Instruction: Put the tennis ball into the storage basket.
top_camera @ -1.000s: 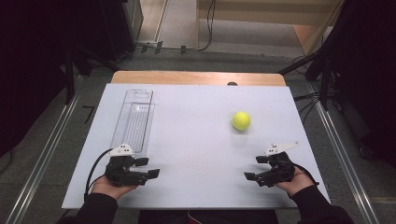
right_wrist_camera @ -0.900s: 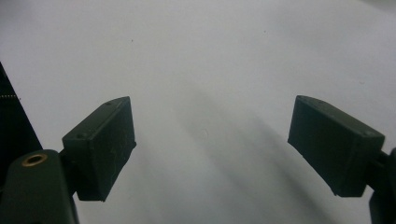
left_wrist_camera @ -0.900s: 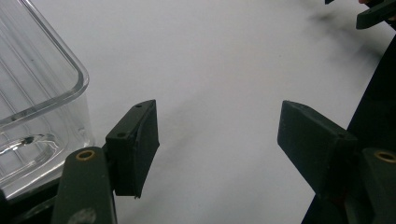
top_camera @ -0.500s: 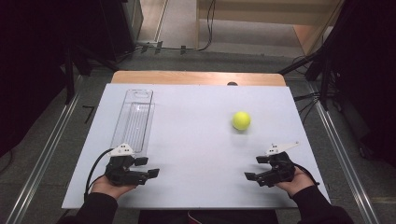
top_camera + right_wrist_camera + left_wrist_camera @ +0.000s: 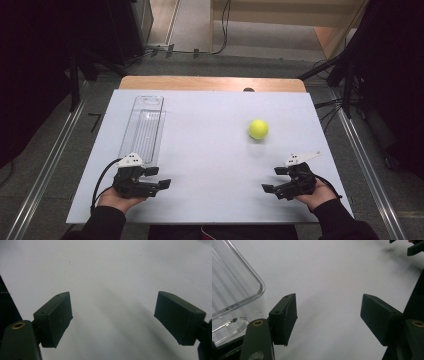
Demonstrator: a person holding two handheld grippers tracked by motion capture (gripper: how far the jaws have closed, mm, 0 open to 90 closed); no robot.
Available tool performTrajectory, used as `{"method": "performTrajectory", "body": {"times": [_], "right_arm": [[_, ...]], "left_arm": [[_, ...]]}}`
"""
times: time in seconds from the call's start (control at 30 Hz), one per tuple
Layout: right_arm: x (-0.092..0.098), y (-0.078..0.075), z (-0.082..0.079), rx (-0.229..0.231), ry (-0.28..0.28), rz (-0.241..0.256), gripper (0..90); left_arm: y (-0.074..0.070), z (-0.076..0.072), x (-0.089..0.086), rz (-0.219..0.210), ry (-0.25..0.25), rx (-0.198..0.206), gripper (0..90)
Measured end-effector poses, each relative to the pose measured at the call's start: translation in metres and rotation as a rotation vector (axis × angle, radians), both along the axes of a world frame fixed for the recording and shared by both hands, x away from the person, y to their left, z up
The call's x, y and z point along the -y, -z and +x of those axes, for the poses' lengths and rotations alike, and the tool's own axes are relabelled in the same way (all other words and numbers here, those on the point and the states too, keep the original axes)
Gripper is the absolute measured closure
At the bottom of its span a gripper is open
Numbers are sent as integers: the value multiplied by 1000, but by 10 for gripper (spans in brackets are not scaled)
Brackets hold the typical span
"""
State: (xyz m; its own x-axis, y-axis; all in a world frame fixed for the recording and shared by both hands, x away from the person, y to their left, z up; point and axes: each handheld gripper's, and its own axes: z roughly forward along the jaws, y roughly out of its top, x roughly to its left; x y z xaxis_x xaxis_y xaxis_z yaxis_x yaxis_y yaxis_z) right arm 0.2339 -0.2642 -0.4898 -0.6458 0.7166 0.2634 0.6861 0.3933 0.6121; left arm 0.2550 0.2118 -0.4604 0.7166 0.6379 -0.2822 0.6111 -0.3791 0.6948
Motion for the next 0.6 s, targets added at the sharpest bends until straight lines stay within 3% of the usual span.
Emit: {"method": "performTrajectory", "body": {"times": [0.07,0.27,0.47,0.6], "right_arm": [[0,0,0,0,2,2,129],[3,-1,1,2,19,-13,129],[12,-6,4,17,92,-14,129],[16,-10,6,37,102,5,129]], "left_arm": [[0,0,1,10,-9,10,302],[0,2,2,-15,-9,4,302],[0,1,1,-14,-6,5,302],[0,1,1,-1,-8,9,301]]}}
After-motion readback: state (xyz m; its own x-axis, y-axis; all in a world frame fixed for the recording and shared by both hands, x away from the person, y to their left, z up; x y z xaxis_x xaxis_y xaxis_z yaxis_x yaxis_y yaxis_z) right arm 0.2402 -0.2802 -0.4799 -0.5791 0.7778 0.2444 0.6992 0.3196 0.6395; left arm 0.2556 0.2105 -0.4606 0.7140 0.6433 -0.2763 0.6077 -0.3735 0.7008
